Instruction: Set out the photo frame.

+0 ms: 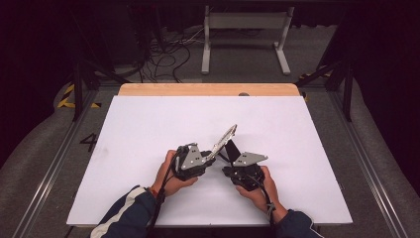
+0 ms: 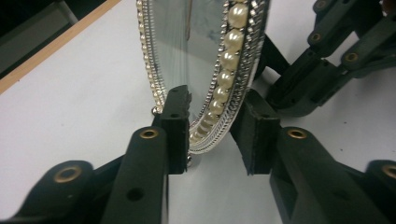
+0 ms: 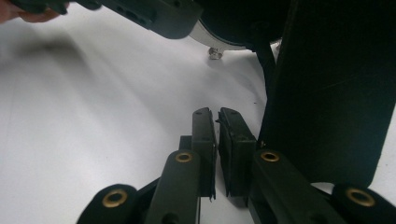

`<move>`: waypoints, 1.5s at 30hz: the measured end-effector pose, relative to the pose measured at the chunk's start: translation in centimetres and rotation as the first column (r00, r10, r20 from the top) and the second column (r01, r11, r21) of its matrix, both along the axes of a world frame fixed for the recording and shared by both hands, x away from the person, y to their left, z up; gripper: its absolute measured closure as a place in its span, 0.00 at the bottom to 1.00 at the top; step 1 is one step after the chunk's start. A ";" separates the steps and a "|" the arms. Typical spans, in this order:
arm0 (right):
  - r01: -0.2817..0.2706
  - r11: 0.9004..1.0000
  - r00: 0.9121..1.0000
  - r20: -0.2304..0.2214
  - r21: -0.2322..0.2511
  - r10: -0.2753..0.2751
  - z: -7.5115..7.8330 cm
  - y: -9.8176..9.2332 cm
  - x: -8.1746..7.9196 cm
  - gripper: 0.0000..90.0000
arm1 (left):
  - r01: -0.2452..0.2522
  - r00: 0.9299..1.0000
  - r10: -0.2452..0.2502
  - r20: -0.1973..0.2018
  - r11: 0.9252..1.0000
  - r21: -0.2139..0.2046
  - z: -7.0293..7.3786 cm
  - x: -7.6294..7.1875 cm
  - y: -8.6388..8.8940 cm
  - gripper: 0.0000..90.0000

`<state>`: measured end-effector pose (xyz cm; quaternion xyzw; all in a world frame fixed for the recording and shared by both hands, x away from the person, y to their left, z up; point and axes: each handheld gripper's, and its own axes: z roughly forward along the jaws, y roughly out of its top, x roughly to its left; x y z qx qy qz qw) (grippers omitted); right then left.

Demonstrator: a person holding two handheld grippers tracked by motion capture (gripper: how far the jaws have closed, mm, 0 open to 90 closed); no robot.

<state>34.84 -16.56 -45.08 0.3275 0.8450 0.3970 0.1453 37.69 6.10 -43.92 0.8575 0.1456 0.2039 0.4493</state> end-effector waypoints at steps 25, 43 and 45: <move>0.008 1.000 1.000 -0.027 -0.003 -0.008 -0.3 0.2 0.0 0.92 | -0.022 1.000 0.022 -0.011 0.999 -0.043 -0.4 0.1 -0.7 0.80; 0.013 1.000 0.999 -0.035 -0.009 -0.013 -0.3 -0.3 0.2 0.96 | -0.012 1.000 0.012 0.010 1.000 -0.004 0.0 -0.7 -0.8 0.82; 0.011 1.000 0.999 -0.036 -0.008 -0.012 -0.3 -0.4 0.2 0.96 | -0.013 1.000 0.013 0.011 1.000 -0.004 0.0 -0.7 -0.8 0.82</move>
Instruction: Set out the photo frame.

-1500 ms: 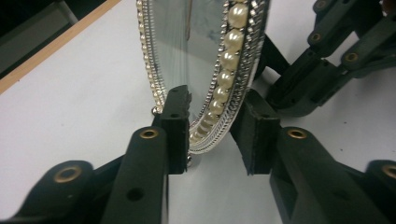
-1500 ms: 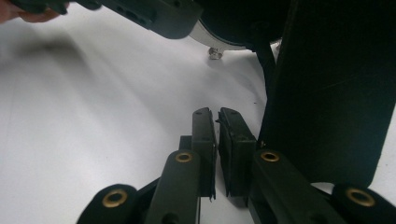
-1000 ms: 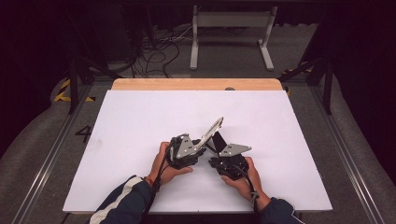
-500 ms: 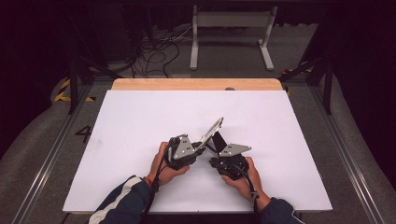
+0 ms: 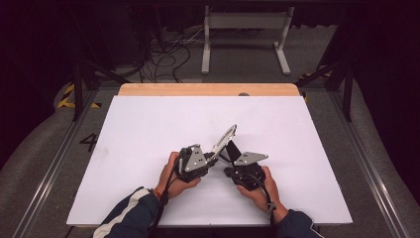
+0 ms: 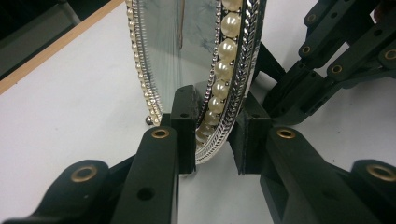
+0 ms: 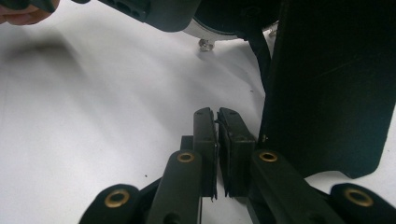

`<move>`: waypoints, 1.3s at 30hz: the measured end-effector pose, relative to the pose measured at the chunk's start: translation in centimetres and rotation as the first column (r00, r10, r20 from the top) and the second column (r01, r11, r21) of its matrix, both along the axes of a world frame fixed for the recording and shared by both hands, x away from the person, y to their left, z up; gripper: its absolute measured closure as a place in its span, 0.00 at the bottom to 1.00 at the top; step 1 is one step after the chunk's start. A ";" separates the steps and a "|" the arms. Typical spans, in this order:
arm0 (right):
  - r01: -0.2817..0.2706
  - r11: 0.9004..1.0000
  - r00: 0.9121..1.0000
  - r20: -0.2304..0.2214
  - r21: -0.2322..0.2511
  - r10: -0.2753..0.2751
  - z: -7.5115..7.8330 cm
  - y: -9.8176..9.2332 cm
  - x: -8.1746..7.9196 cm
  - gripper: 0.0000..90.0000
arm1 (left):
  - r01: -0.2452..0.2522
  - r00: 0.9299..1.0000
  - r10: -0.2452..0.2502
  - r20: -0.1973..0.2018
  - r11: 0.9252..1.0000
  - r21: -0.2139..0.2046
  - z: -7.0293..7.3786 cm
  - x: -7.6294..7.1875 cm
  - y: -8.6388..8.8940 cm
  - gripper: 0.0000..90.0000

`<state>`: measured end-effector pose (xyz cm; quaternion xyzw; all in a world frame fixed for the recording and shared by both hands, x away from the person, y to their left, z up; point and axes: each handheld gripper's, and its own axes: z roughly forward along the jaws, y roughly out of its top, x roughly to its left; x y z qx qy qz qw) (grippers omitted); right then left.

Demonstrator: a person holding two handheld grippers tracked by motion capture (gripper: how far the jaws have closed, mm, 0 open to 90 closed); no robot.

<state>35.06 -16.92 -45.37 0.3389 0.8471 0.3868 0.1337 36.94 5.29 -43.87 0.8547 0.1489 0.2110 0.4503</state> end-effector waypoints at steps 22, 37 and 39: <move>0.028 1.000 1.000 0.013 -0.007 -0.028 0.0 -1.0 0.5 0.97 | 0.003 1.000 -0.003 -0.026 1.000 -0.005 0.2 -0.6 -0.5 0.78; 0.045 0.999 0.999 0.014 -0.006 -0.044 0.0 -1.1 0.7 0.96 | 0.011 0.999 -0.011 -0.039 1.000 -0.012 0.2 -0.5 -0.4 0.77; 0.047 0.999 0.999 0.014 -0.006 -0.047 0.0 -1.2 0.7 0.96 | 0.011 0.999 -0.012 -0.040 1.000 -0.011 0.2 -0.5 -0.4 0.77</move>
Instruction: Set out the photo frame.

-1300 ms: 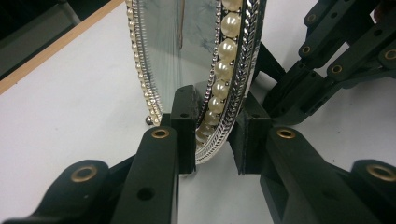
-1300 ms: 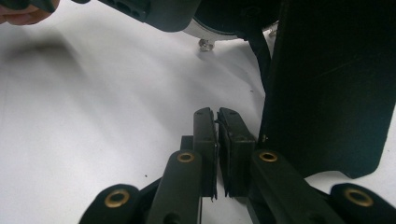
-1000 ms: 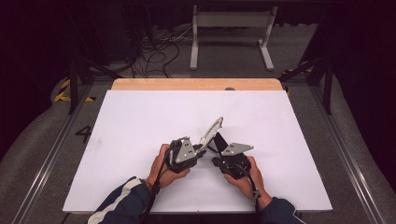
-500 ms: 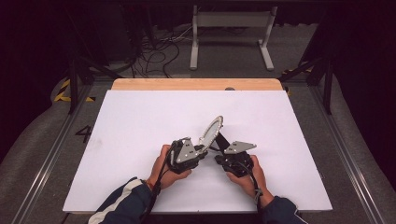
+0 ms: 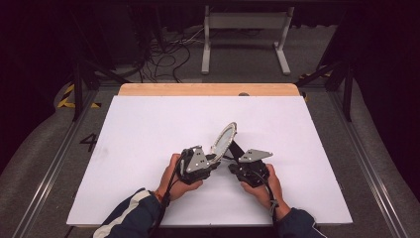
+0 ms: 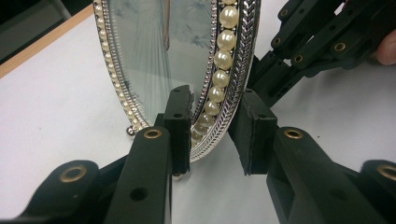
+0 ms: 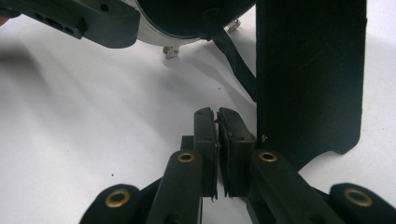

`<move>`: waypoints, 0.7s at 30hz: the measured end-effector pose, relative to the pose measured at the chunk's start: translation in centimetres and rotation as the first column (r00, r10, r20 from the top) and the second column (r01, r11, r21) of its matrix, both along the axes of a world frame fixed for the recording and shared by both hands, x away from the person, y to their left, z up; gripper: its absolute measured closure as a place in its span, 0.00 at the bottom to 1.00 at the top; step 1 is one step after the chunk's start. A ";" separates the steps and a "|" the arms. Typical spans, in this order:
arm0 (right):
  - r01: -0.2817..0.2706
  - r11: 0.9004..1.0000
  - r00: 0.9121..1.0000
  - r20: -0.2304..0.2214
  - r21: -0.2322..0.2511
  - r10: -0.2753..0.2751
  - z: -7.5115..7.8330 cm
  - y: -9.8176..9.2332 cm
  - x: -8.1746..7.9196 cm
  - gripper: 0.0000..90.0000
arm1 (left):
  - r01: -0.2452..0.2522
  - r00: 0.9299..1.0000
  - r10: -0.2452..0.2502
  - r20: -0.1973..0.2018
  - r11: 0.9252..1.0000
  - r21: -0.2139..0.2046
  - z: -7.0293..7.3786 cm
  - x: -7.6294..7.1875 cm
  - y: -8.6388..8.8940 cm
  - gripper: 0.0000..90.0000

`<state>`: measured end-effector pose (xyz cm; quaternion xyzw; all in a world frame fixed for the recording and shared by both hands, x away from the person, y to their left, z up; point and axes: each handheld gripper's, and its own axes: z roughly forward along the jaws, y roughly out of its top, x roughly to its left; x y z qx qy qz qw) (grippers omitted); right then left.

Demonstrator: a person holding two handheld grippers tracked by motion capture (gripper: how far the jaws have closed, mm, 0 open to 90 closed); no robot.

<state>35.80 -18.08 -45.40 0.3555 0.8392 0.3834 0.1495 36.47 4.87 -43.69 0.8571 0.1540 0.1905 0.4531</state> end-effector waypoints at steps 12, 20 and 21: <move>0.009 1.000 1.000 0.002 -0.002 -0.009 0.0 -0.2 0.2 0.96 | 0.011 1.000 -0.011 -0.012 1.000 -0.004 0.0 0.0 0.1 0.77; 0.018 1.000 1.000 0.002 0.001 -0.018 0.0 -0.4 0.3 0.95 | 0.019 1.000 -0.019 -0.015 1.000 0.001 0.0 0.1 0.0 0.77; 0.021 1.000 1.000 0.002 0.000 -0.021 0.0 -0.4 0.3 0.95 | 0.021 1.000 -0.021 -0.015 1.000 0.001 0.0 0.1 0.0 0.77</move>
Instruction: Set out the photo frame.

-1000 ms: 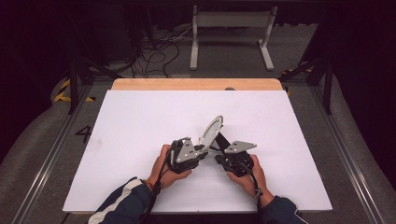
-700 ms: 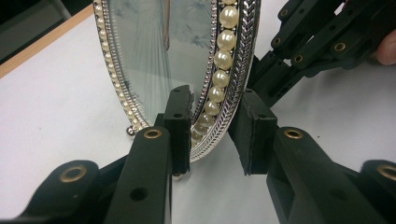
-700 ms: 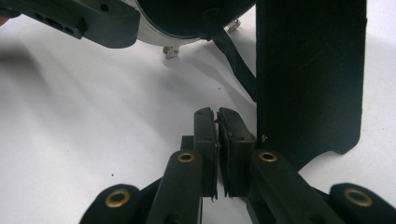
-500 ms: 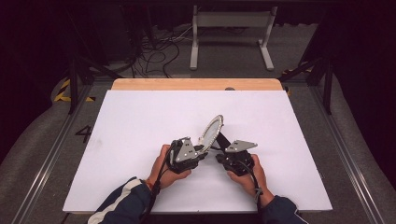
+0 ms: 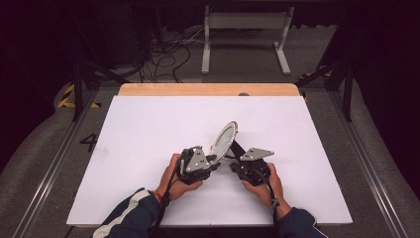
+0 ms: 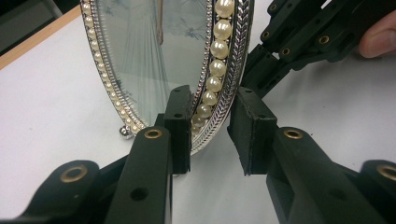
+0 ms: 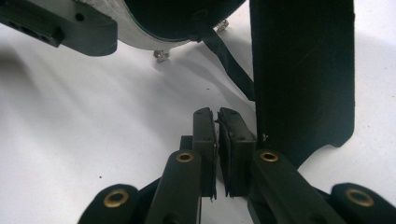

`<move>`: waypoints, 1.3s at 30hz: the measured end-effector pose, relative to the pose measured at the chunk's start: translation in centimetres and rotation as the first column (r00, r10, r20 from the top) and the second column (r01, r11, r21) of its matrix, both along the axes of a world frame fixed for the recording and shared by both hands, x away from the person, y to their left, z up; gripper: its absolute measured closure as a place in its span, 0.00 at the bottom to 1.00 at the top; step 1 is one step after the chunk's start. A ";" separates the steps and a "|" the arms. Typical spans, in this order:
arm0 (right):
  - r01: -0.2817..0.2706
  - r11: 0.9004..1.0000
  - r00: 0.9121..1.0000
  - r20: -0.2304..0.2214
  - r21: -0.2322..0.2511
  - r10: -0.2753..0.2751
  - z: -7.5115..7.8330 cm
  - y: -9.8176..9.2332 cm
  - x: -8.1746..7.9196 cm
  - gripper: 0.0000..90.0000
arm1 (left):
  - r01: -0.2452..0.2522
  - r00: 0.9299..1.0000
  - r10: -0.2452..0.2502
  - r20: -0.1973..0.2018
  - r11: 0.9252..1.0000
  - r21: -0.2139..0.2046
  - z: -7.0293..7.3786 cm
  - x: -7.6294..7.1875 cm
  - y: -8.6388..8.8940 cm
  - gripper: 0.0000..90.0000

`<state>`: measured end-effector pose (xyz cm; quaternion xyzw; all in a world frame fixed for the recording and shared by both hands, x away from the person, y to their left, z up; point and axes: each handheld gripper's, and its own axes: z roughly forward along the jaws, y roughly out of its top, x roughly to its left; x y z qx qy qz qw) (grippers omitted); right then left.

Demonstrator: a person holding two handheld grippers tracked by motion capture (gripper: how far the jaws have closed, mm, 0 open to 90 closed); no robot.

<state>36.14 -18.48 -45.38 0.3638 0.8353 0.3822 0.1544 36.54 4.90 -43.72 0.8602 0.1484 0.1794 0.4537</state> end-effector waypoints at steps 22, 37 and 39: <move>0.021 1.000 1.000 -0.001 -0.003 -0.021 0.0 -0.4 0.3 0.94 | 0.019 1.000 -0.019 -0.002 0.999 0.026 0.0 0.0 0.0 0.76; -0.002 1.000 1.000 0.016 0.022 0.002 0.4 0.5 -0.7 0.83 | -0.013 0.999 0.013 0.030 1.000 0.001 1.0 -0.5 2.0 0.76; -0.004 1.000 1.000 0.022 0.028 0.004 0.6 0.7 -1.0 0.81 | -0.016 0.999 0.016 0.031 1.000 -0.007 1.1 -0.7 2.3 0.76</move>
